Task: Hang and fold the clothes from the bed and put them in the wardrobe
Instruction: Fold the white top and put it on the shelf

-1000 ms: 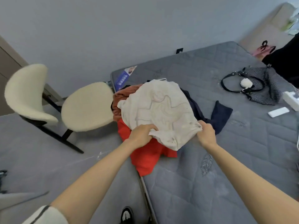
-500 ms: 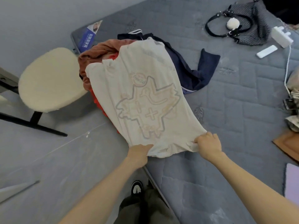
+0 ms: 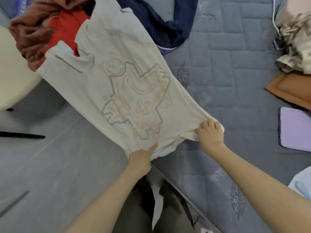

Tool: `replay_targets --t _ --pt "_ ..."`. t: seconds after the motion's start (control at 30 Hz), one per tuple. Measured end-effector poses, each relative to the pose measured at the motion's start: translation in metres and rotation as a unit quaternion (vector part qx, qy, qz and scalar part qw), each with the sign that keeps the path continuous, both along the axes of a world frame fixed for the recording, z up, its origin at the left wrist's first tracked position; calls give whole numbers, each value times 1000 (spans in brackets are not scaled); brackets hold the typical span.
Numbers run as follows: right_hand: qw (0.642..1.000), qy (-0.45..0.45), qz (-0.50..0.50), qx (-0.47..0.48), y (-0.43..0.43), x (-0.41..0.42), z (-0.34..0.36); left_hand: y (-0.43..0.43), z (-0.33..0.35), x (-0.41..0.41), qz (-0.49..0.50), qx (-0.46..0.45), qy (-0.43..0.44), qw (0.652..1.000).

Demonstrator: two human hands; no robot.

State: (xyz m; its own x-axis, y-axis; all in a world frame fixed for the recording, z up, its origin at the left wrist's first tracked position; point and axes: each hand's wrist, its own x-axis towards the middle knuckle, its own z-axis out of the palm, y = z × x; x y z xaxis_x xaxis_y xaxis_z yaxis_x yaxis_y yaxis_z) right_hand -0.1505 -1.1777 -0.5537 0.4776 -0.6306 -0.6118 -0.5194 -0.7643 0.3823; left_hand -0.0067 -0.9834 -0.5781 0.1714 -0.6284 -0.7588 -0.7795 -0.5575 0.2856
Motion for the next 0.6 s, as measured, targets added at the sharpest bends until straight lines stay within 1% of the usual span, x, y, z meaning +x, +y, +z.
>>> replay_targets --t 0.13,0.23,0.3,0.33,0.37,0.4,0.43,0.47,0.5,0.53,0.6 --pt "999 14 -36 -4 -15 -40 -15 -20 -17 -49 -40 0 -5 999" --pt "994 85 -67 -6 -31 -82 -27 -34 -33 -84 -61 6 0 998" --pt "983 130 -128 9 -38 -113 -33 -43 -41 -104 -100 43 -2 994" --pt "977 133 -167 27 -40 -127 -37 -47 -44 -114 -117 58 -16 991" --pt "970 116 -207 50 -41 -140 -42 -51 -46 -123 -113 63 -32 991" --pt "962 73 -254 74 -40 -152 -47 -56 -48 -131 -88 53 -42 994" --pt "946 10 -310 98 -38 -162 -54 -61 -50 -138 -51 27 -50 997" --pt "917 -60 -375 120 -37 -170 -60 -67 -52 -145 -15 -13 -57 998" --pt "876 -126 -444 140 -36 -174 -66 -73 -55 -150 12 -58 -57 997" --pt "825 -181 -513 156 -36 -175 -72 -80 -58 -155 30 -97 -45 994" --pt "719 -265 -624 155 -39 -173 -84 -95 -63 -164 37 -134 5 990"
